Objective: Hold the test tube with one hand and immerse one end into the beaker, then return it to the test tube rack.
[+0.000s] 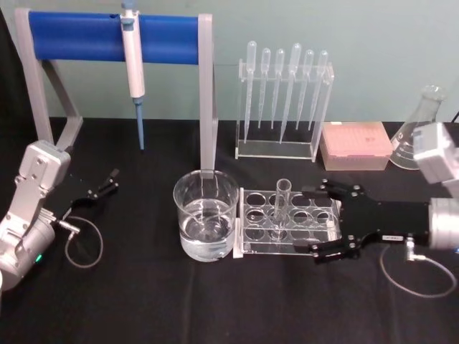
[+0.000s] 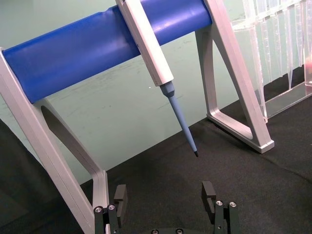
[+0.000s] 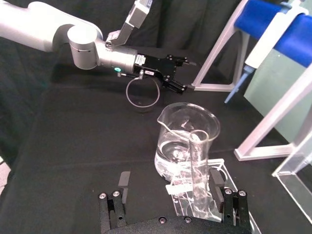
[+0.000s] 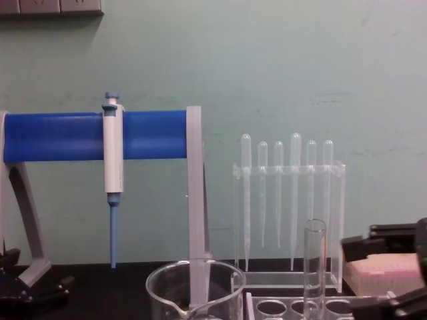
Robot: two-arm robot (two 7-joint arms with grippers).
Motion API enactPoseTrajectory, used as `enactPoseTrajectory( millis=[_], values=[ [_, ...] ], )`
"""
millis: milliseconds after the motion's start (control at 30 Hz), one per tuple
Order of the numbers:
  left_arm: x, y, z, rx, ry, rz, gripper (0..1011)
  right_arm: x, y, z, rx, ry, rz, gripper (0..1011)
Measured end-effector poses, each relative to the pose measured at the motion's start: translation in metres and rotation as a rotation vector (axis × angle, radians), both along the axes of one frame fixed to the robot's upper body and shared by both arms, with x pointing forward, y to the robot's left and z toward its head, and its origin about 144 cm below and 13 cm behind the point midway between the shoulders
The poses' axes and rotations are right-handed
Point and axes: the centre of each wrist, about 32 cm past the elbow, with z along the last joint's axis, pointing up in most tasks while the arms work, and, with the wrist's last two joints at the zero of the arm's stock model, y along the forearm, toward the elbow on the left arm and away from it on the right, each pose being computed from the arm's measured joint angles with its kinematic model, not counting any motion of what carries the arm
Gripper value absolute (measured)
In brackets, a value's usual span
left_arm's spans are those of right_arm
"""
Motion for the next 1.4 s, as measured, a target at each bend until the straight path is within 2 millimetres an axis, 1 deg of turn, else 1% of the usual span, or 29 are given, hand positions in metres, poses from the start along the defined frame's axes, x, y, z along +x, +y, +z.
enactPoseTrajectory(
  millis=[167, 400, 1067, 1367, 1400],
  values=[
    [0.0, 0.0, 0.0, 0.0, 0.0, 0.0, 1000, 0.006, 0.012, -0.002, -0.005, 0.011, -0.007, 1004],
    [0.0, 0.0, 0.0, 0.0, 0.0, 0.0, 1000, 0.012, 0.02, -0.008, -0.001, 0.018, -0.038, 1004],
    [0.0, 0.0, 0.0, 0.0, 0.0, 0.0, 1000, 0.022, 0.031, -0.018, 0.042, 0.015, -0.074, 1004],
    [0.0, 0.0, 0.0, 0.0, 0.0, 0.0, 1000, 0.023, 0.031, -0.018, 0.042, 0.014, -0.076, 1004],
    [0.0, 0.0, 0.0, 0.0, 0.0, 0.0, 1000, 0.023, 0.031, -0.018, 0.042, 0.014, -0.076, 982]
  ],
)
